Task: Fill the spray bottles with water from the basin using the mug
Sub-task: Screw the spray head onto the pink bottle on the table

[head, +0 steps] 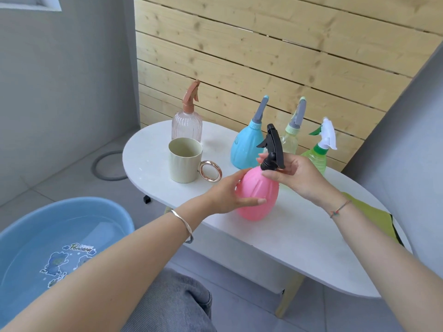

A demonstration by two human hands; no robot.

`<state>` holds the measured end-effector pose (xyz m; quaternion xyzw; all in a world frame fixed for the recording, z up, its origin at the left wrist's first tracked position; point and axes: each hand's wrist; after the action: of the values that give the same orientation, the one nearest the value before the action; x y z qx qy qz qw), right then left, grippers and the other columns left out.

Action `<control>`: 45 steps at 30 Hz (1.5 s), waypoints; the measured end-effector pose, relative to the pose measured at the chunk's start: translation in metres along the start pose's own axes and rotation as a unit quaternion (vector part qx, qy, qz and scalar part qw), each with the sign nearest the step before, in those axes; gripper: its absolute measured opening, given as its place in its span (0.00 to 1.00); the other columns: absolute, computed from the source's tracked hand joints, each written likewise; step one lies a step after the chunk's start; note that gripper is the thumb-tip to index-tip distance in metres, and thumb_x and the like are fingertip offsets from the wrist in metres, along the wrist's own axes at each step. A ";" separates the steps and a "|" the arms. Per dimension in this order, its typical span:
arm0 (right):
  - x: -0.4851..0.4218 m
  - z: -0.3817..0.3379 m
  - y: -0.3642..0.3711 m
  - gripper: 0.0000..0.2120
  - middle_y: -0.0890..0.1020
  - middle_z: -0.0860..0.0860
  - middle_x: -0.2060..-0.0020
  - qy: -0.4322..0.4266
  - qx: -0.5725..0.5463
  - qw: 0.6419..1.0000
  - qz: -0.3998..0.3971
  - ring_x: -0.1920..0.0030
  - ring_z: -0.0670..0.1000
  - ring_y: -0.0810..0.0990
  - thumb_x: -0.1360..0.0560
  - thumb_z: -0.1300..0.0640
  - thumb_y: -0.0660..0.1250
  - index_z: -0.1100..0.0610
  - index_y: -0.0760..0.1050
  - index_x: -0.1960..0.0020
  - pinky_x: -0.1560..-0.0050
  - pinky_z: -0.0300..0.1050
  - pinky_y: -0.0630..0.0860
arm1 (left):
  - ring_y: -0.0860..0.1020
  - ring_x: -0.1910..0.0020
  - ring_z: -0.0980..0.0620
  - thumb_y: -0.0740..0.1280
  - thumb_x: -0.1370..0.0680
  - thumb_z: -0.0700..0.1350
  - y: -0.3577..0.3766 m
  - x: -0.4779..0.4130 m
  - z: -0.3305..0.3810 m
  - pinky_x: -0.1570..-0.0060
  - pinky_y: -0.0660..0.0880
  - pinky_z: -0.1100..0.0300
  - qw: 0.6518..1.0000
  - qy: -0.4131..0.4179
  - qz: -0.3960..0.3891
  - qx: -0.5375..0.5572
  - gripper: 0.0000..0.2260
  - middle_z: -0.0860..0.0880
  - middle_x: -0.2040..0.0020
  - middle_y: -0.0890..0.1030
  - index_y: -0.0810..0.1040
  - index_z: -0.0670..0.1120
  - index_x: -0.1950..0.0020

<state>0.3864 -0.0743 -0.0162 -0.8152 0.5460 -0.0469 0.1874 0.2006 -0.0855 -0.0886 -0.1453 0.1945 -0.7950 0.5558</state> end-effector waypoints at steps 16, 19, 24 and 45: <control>-0.098 -0.112 0.002 0.09 0.84 0.46 0.57 -0.076 0.037 0.983 0.161 0.56 0.40 0.82 0.32 0.59 0.76 0.54 0.81 0.53 0.56 0.29 0.75 | 0.75 0.35 0.49 0.66 0.25 0.62 -0.206 -0.012 0.016 0.44 0.74 0.58 0.970 -0.039 0.207 -0.119 0.31 0.51 0.30 0.73 0.67 0.47 0.26; -0.136 -0.110 0.020 0.10 0.84 0.50 0.55 -0.067 0.027 0.982 0.177 0.55 0.44 0.82 0.32 0.60 0.76 0.57 0.81 0.51 0.50 0.34 0.77 | 0.69 0.29 0.46 0.63 0.24 0.63 -0.210 -0.027 -0.004 0.35 0.71 0.50 0.970 -0.086 0.190 -0.125 0.36 0.48 0.24 0.66 0.60 0.46 0.22; -0.179 -0.078 0.050 0.07 0.84 0.50 0.56 -0.034 0.020 0.981 0.188 0.57 0.45 0.81 0.31 0.61 0.75 0.56 0.80 0.54 0.53 0.35 0.77 | 0.62 0.25 0.44 0.63 0.22 0.61 -0.199 -0.049 -0.026 0.31 0.64 0.52 0.977 -0.106 0.155 -0.100 0.37 0.44 0.22 0.61 0.52 0.47 0.20; -0.205 -0.005 0.070 0.09 0.84 0.55 0.52 0.036 0.014 0.985 0.170 0.53 0.50 0.81 0.31 0.65 0.74 0.58 0.79 0.52 0.45 0.44 0.77 | 0.58 0.24 0.51 0.70 0.25 0.57 -0.181 -0.069 -0.045 0.30 0.57 0.58 0.979 -0.067 0.176 -0.081 0.39 0.48 0.23 0.60 0.55 0.45 0.22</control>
<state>0.2416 0.0867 -0.0100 -0.7056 0.6823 -0.0514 0.1841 0.0539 0.0418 -0.0438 -0.2067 0.2431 -0.6545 0.6854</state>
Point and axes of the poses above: each hand's wrist, its own x-axis away from the middle knuckle, its own y-axis out of the palm, z = x × y
